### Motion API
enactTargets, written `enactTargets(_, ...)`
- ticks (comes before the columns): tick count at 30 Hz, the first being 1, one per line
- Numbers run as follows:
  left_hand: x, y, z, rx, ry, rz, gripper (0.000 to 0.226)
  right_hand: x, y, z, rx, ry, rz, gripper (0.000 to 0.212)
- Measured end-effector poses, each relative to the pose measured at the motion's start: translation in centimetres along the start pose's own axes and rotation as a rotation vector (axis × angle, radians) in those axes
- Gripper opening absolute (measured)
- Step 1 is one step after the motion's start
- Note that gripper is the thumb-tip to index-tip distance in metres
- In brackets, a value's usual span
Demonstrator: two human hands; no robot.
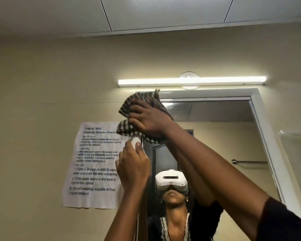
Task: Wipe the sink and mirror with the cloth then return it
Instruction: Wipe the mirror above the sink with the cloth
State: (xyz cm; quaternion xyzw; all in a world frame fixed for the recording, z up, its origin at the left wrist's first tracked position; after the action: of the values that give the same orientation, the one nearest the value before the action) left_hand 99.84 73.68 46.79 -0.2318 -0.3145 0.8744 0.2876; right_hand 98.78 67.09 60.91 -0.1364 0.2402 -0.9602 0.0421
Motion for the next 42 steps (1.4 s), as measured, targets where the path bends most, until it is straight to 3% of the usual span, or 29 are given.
enactTargets(8, -0.1, -0.2, -0.3, -0.051, -0.045, -0.010, 0.040, 1.4, -1.6, 3.7, -0.136, 0.144, 0.104, 0.039)
enactTargets(12, 0.1, -0.2, -0.2, -0.067, -0.044, -0.030, 0.041, 3.5, 2.5, 5.9, -0.386, 0.158, 0.186, 0.038)
enactTargets(20, 1.2, -1.9, 0.4, -0.121, -0.053, -0.089, 0.044, 10.0, 18.4, 12.5, -0.821, 0.386, 0.189, 0.053)
enactTargets(25, -0.5, -3.5, 3.2, -0.102, 0.057, -0.087, 0.049, 9.5, 17.8, 12.2, -1.002, 0.349, 0.199, 0.055)
enactTargets(27, -1.3, -3.2, 3.5, -0.129, 0.023, -0.062, 0.053, 8.1, 14.6, 11.0, -0.952, 0.321, 0.142, 0.056)
enactTargets(29, -1.5, -3.1, 3.4, -0.145, 0.015, -0.048, 0.050, 5.8, 10.0, 8.9, -0.771, 0.273, 0.095, 0.058)
enactTargets(35, -0.9, -3.1, 3.9, -0.198, -0.045, -0.004, 0.043, 3.3, 3.5, 6.1, -0.503, 0.126, 0.136, 0.054)
enactTargets(38, -1.5, -3.6, 3.3, -0.324, -0.036, 0.064, 0.047, 4.4, 7.4, 8.0, -0.534, 0.146, 0.162, 0.053)
enactTargets(42, -2.7, -3.9, 2.7, -0.565, -0.042, -0.069, 0.057, 7.4, 16.1, 11.1, -0.820, 0.248, 0.197, 0.062)
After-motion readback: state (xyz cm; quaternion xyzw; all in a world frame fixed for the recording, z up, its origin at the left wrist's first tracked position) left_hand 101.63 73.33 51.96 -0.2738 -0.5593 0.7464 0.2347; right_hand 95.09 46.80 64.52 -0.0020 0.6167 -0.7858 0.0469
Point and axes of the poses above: each hand's wrist, its own y-axis away from the middle knuckle, its own x-axis out of the back of the hand, z = x × y, the point moved 3 cm from there along -y, towards the middle knuckle, and after that the axes turned 15 degrees about x, right-handed, at the moved point
